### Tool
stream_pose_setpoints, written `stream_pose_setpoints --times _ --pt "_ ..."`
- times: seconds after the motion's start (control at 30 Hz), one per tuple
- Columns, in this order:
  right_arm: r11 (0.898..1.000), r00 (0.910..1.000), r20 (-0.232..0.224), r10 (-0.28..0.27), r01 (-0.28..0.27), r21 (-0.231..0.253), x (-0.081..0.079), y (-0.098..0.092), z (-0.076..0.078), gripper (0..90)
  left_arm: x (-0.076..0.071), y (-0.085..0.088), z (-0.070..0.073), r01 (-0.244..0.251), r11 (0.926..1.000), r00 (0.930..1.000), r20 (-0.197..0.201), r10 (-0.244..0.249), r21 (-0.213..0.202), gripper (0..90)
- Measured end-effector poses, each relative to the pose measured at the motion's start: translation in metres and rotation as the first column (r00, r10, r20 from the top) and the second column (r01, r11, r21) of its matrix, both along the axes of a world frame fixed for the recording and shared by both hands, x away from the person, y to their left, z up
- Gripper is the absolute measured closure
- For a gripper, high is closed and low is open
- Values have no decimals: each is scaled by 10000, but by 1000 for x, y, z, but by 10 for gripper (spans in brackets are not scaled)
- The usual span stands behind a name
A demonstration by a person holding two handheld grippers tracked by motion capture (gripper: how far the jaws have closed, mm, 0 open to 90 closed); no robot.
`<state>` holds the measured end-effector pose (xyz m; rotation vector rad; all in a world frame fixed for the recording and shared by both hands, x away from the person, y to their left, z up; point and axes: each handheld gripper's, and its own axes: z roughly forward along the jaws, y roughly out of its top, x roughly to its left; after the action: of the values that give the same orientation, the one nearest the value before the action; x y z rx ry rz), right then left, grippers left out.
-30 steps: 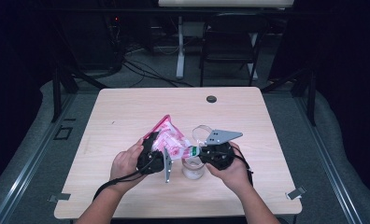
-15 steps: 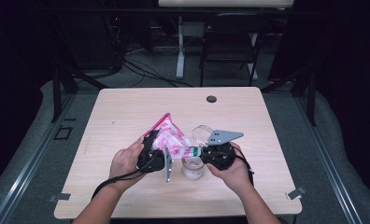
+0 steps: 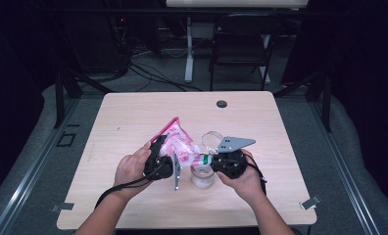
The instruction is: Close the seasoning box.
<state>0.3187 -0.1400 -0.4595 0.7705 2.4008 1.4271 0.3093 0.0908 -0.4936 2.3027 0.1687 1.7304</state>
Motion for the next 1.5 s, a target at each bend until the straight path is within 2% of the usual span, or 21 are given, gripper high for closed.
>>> stream_pose_setpoints --times 1.03,1.5 --pt "10000 10000 -60 -34 33 -68 0 -2 -2 900 -1 -3 6 51 9977 9979 635 -94 683 618" --pt "9999 9999 -107 -100 100 -37 1 -5 -3 900 -1 -6 7 63 9970 9956 926 -135 777 619"
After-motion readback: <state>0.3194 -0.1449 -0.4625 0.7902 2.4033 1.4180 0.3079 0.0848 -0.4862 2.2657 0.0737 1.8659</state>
